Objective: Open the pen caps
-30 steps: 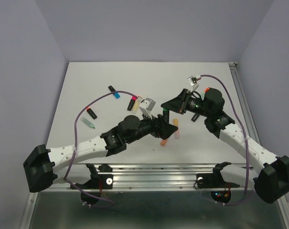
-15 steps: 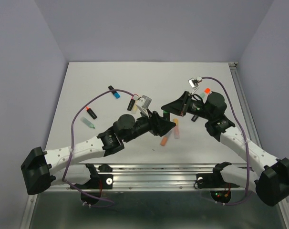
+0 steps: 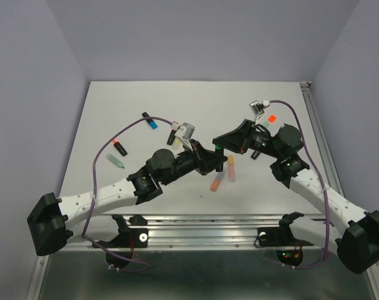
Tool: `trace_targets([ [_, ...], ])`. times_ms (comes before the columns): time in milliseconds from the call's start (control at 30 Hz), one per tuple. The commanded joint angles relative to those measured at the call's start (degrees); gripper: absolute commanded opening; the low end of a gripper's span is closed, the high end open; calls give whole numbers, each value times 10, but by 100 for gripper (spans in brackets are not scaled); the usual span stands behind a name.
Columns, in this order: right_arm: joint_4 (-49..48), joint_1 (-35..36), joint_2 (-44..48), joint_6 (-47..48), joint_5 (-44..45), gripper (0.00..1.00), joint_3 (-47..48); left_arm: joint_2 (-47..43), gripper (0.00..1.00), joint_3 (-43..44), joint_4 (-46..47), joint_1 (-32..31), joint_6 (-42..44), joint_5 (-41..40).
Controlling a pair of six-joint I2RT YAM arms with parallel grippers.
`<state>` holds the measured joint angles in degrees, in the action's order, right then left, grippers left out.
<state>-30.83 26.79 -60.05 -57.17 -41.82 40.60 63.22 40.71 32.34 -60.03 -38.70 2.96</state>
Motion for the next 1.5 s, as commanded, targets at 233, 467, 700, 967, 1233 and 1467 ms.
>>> trace_targets([
  [233, 61, 8, -21, 63, 173, 1, 53, -49, 0, -53, 97, -4, -13, 60],
  [467, 109, -19, -85, 103, 305, 1, 167, -69, 0, -140, 160, -8, -81, 87],
  [700, 117, -64, -157, 101, 335, 1, 256, -103, 0, -191, 177, -28, -115, 71],
  [967, 118, -73, -201, 105, 359, 1, 296, -88, 0, -188, 188, -46, -109, 67],
  [1233, 204, -89, -240, 168, 391, 1, 325, -85, 0, -98, -11, -47, -102, -83],
  [1467, 329, -129, -292, 204, 515, 1, 315, -18, 0, 32, -376, 47, -119, -235],
])
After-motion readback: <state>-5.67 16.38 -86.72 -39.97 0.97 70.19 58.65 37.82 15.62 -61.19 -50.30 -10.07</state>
